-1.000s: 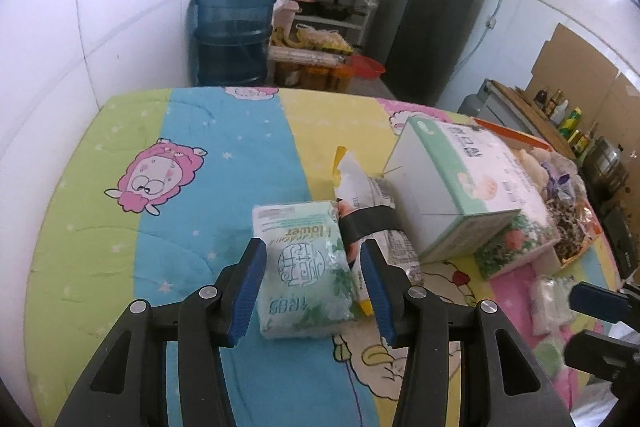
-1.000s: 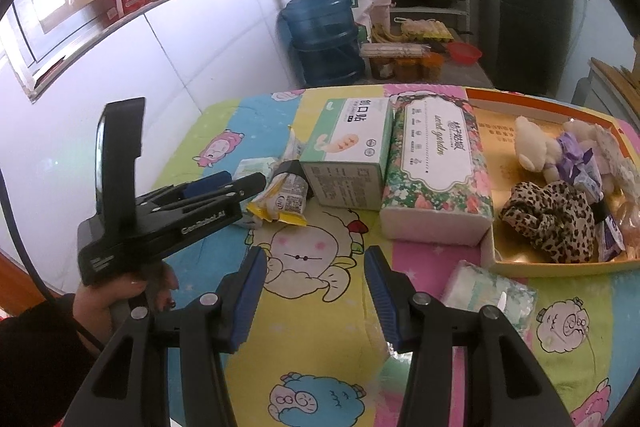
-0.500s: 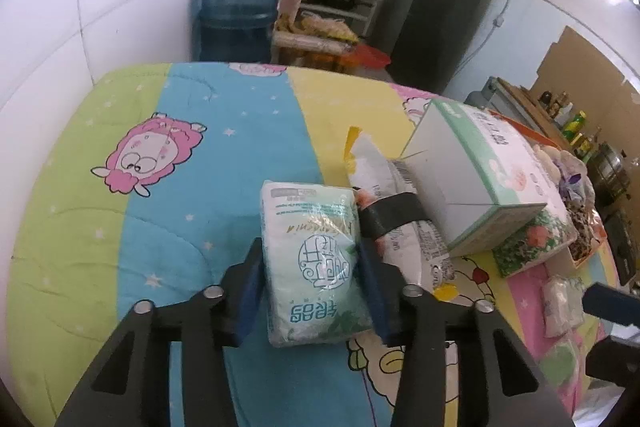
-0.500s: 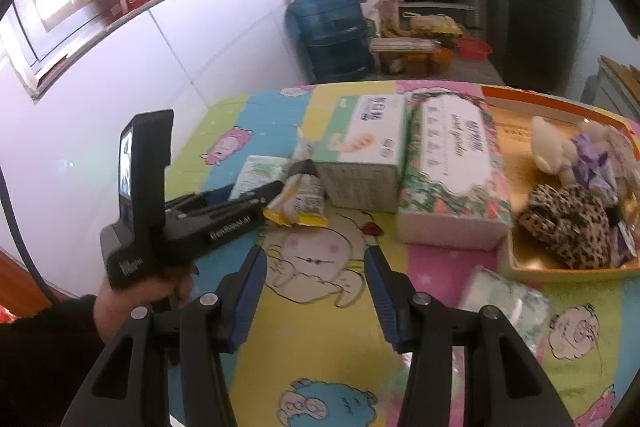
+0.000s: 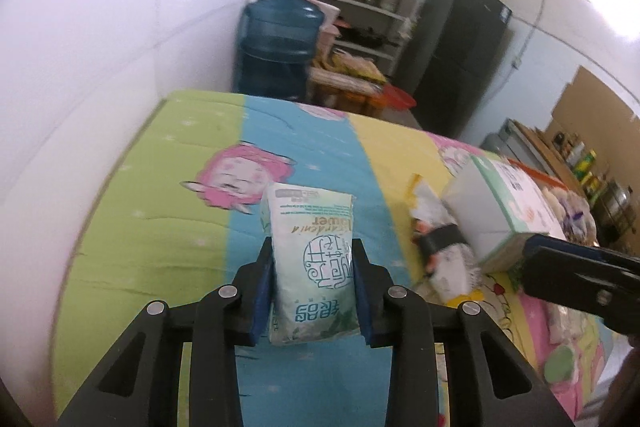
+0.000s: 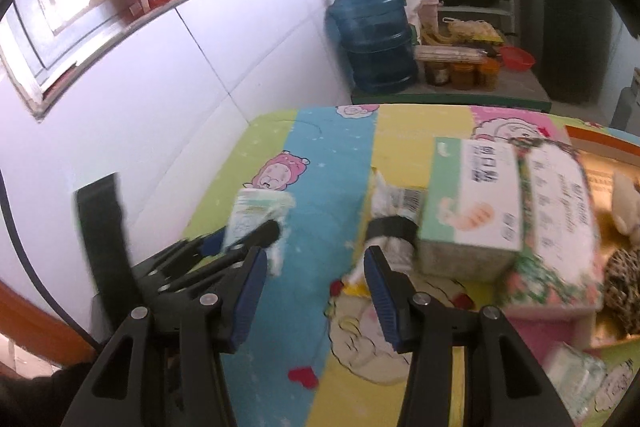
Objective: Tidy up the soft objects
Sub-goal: 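Grasp the white snack bag with the right tool while the left tool lifts the tissue pack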
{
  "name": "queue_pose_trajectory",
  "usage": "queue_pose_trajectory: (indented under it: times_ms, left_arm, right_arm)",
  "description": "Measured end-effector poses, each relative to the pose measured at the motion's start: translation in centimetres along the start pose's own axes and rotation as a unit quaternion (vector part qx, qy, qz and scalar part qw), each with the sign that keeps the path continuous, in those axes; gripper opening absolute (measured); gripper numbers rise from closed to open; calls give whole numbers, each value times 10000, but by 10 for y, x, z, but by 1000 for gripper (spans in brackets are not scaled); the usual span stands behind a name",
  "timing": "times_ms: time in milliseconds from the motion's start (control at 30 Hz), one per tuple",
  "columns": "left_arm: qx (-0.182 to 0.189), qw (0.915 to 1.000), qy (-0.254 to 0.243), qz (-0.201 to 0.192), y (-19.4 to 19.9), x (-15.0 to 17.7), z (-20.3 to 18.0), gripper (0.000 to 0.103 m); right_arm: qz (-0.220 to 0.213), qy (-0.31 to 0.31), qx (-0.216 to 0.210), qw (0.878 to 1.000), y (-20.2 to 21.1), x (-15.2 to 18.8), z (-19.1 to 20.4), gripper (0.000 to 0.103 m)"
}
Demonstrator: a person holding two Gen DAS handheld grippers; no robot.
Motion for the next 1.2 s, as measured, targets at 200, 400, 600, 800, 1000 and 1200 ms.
queue_pose_trajectory:
  times_ms: [200,400,600,800,1000,1200]
  left_arm:
    - [-60,9988,459,-141,8,0,39,35]
    - [-61,9978,614,-238,11,4,61,35]
    - [-33,9979,596,-257,12,8,63,35]
    - [37,9980,546,-303,14,9,59,35]
    - [56,9976,593,-350,19,10,62,35]
    - [64,9976,595,-345,19,10,61,35]
  right_arm:
    - [232,-408,718,9963,-33,-21,0,51]
    - [521,-815,1556,9831,-63,-27,-2,51]
    - [509,-571,2549,9639,-77,-31,8,51]
    - [711,-528,2977,9505,-95,-34,7,57]
    - [520,-409,3005,9515,-90,-25,8,42]
    - [522,-321,2595,9638,-82,-16,10,41]
Point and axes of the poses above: each gripper's, at about its wrist camera, not at the fingertips, and y roughly against the way its jaws point, z to its left, x to its underside, the point moved 1 cm from there along -y, roughly the way its jaws point, and after that the axes turned 12 degrees about z, right-handed, at the moved point
